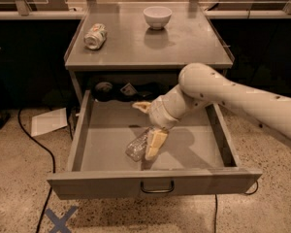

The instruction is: Pick water bottle from top drawer and place on counter

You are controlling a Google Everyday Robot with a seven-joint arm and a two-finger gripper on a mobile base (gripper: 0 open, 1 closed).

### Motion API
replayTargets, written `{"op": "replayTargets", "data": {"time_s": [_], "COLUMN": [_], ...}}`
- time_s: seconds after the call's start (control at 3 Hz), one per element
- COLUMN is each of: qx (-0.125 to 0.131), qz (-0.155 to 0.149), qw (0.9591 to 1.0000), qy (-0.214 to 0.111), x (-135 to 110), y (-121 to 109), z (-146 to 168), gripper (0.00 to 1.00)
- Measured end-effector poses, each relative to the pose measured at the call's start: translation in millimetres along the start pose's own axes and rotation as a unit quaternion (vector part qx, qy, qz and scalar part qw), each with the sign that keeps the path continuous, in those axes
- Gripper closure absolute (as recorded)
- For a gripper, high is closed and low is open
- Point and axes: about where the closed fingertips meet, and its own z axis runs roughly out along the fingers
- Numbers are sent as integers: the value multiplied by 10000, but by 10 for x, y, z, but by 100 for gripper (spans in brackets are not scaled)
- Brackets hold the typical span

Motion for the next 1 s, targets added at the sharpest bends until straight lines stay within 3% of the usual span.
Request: {"op": "replayTargets", "data": {"time_s": [0.33, 0.67, 1.0], "qx": [-229, -231, -237], "qz": [-177, -177, 34], "qw": [9995, 9995, 9996], "qy": [-88, -88, 158], "x": [-92, -93, 168], "y": [126, 126, 122], "z": [448, 450, 438], "gripper": [0, 0, 0]}}
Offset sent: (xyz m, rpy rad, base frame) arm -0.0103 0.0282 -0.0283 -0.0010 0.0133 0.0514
